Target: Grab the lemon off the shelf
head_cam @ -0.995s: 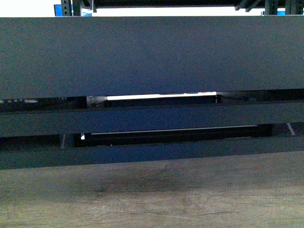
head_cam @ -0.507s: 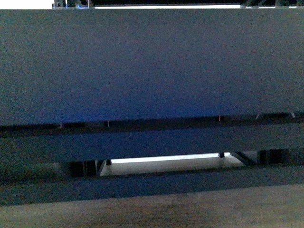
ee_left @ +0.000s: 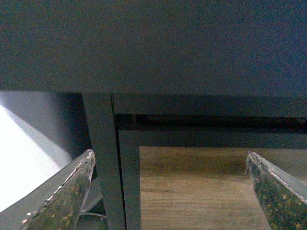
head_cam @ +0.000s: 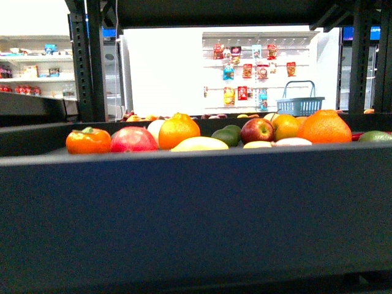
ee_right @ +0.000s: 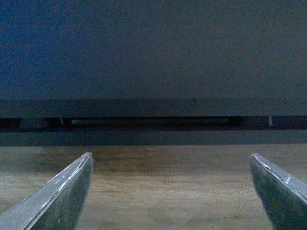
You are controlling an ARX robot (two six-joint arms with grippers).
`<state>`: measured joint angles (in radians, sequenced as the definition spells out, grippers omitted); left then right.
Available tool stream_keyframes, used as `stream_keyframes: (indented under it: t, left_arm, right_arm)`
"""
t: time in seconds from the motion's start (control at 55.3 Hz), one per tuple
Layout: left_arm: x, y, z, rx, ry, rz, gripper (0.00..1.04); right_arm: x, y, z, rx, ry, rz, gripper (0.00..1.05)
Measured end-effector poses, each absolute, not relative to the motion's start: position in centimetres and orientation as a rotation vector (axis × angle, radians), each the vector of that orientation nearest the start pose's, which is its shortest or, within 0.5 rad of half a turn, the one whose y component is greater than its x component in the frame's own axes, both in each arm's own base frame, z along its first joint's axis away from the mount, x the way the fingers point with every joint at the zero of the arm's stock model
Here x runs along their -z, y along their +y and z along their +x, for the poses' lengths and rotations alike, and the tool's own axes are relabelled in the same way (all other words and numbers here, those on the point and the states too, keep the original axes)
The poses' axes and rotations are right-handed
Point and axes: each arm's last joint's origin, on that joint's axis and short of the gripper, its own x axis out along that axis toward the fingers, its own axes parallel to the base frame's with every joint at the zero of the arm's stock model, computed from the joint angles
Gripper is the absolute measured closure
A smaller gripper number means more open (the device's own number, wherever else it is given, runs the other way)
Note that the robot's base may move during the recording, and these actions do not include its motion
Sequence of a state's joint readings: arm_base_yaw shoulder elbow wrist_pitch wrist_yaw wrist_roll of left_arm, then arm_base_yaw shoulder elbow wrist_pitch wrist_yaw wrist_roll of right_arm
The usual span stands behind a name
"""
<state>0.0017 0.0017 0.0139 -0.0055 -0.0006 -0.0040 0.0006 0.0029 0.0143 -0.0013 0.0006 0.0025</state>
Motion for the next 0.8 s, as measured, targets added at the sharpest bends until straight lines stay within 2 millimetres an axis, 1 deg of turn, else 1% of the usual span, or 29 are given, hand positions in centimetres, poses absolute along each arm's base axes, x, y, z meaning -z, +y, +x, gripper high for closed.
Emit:
stream_keyframes:
  t: [0.796]
  left_arm:
    - [-16.76,0.02,9.69,-0.002,-0.007,-0.004,0.08]
  right_arm:
    - [-16.8,0.01,9.7,-0.001,-0.01,0.002,0.07]
